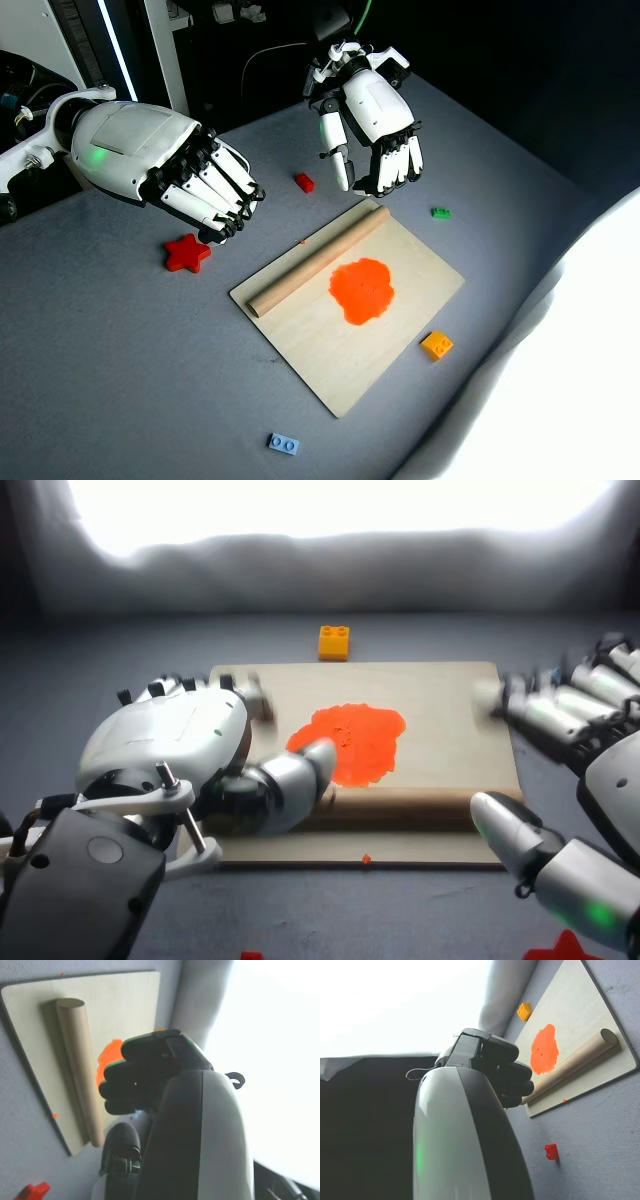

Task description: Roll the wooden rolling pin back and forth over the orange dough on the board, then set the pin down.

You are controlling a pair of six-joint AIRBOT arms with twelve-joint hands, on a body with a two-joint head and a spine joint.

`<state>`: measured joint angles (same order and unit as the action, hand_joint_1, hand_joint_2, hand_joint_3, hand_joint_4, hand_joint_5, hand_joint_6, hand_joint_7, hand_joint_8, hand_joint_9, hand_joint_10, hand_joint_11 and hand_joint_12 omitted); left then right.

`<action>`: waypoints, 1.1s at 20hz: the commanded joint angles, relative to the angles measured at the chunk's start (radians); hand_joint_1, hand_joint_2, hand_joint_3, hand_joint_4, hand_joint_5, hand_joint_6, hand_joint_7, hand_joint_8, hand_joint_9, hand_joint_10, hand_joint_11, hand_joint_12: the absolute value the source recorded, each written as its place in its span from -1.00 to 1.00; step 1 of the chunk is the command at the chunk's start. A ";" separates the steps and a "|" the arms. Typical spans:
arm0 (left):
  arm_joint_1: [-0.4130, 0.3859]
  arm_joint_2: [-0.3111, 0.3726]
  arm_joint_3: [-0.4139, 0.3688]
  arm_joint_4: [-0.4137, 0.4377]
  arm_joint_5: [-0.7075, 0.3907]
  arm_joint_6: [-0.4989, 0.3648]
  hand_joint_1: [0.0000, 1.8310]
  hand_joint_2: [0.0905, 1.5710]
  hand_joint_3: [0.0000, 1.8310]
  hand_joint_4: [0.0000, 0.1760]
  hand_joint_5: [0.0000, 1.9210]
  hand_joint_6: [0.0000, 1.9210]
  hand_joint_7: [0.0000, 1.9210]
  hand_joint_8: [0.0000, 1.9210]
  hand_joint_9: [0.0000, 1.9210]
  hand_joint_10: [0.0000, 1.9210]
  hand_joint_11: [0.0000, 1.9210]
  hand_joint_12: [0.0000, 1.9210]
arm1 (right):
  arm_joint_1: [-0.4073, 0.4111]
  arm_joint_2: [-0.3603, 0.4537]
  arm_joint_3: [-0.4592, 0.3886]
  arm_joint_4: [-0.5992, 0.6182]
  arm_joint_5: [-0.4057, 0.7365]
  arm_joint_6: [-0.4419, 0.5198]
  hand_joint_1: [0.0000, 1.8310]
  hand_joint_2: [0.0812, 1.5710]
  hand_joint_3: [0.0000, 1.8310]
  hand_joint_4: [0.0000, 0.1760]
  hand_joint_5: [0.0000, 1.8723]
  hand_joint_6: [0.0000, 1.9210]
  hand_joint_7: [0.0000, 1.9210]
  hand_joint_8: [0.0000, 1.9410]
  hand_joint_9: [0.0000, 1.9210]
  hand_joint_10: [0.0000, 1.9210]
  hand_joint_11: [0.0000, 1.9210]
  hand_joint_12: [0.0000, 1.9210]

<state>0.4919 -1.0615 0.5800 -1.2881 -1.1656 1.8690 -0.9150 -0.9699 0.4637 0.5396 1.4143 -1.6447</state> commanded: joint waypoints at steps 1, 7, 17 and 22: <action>-0.010 -0.001 0.009 0.081 -0.068 0.001 -1.00 0.64 -0.97 -1.00 -0.96 -0.99 -0.95 -1.00 -0.95 -0.99 -1.00 -0.79 | 0.004 0.002 -0.002 -0.076 0.106 0.000 -1.00 0.68 -0.98 -1.00 -0.90 -0.99 -0.91 -1.00 -0.95 -0.99 -0.99 -0.99; 0.047 -0.039 0.029 0.175 -0.170 -0.059 -1.00 0.67 -0.99 -1.00 -0.96 -1.00 -0.96 -1.00 -0.98 -1.00 -1.00 -0.86 | 0.002 -0.020 -0.001 -0.009 0.101 -0.016 -1.00 0.82 -0.96 -1.00 -0.87 -0.99 -0.87 -0.99 -0.94 -0.99 -0.99 -0.99; 0.177 -0.141 0.080 0.319 -0.278 -0.059 -1.00 0.72 -0.98 -1.00 -0.97 -0.99 -0.97 -1.00 -1.00 -1.00 -1.00 -1.00 | 0.063 -0.165 0.134 0.077 0.013 -0.029 -1.00 0.82 -0.98 -1.00 -0.92 -1.00 -0.93 -1.00 -0.97 -1.00 -1.00 -1.00; 0.240 -0.171 0.109 0.337 -0.294 -0.086 -1.00 0.74 -0.98 -1.00 -0.97 -1.00 -0.98 -1.00 -1.00 -1.00 -1.00 -1.00 | 0.114 -0.252 0.206 0.187 -0.038 -0.068 -1.00 0.82 -0.99 -1.00 -0.90 -0.99 -0.93 -1.00 -0.98 -1.00 -1.00 -1.00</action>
<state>0.7425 -1.2354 0.6918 -1.0309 -1.3754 1.7756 -0.8047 -1.2335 0.6785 0.7933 1.2934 -1.7088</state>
